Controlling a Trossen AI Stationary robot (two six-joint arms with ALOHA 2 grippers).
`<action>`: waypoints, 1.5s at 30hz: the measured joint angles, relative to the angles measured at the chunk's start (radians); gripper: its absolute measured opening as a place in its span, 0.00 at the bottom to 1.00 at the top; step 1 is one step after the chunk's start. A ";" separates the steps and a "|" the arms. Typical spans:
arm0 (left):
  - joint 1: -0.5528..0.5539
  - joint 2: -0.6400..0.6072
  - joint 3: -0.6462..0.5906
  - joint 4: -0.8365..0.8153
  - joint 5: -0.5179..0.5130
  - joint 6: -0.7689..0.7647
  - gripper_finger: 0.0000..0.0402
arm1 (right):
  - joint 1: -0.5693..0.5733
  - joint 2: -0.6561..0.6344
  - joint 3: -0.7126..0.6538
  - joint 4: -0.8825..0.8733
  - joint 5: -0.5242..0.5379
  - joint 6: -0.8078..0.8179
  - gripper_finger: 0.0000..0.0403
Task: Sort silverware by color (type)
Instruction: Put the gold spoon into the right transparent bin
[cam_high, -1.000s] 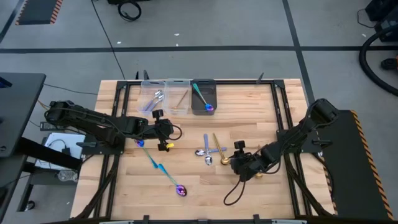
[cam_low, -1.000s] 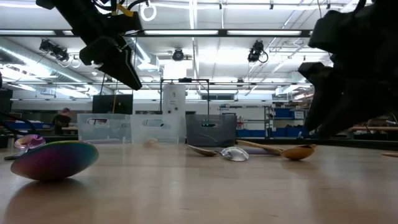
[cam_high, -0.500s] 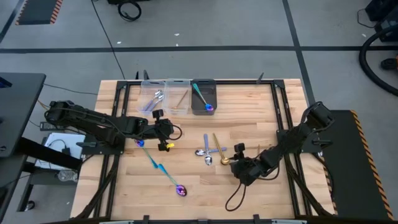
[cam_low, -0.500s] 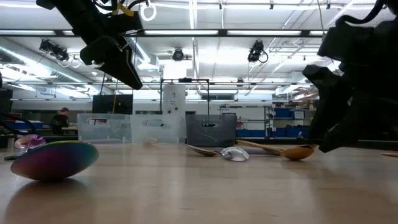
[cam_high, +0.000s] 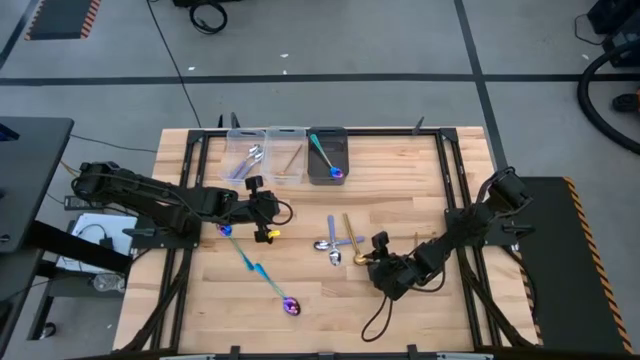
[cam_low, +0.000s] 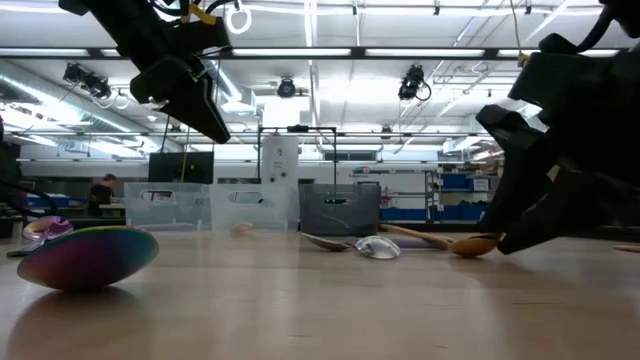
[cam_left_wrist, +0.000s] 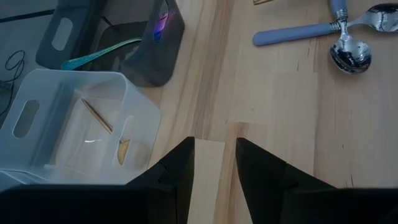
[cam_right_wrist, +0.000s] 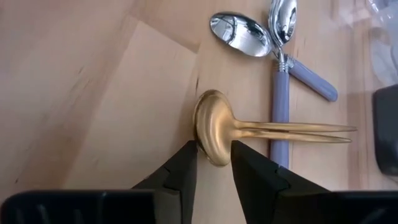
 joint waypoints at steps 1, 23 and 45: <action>0.000 0.000 0.000 0.000 0.000 0.000 0.31 | 0.000 0.000 0.000 0.000 0.000 -0.002 0.25; 0.000 0.000 0.000 0.000 0.000 -0.009 0.31 | -0.016 -0.003 0.073 -0.007 -0.010 -0.139 0.02; -0.005 0.265 -0.044 0.560 0.246 0.135 0.31 | -0.080 -0.008 0.194 -0.136 -0.155 -0.126 0.02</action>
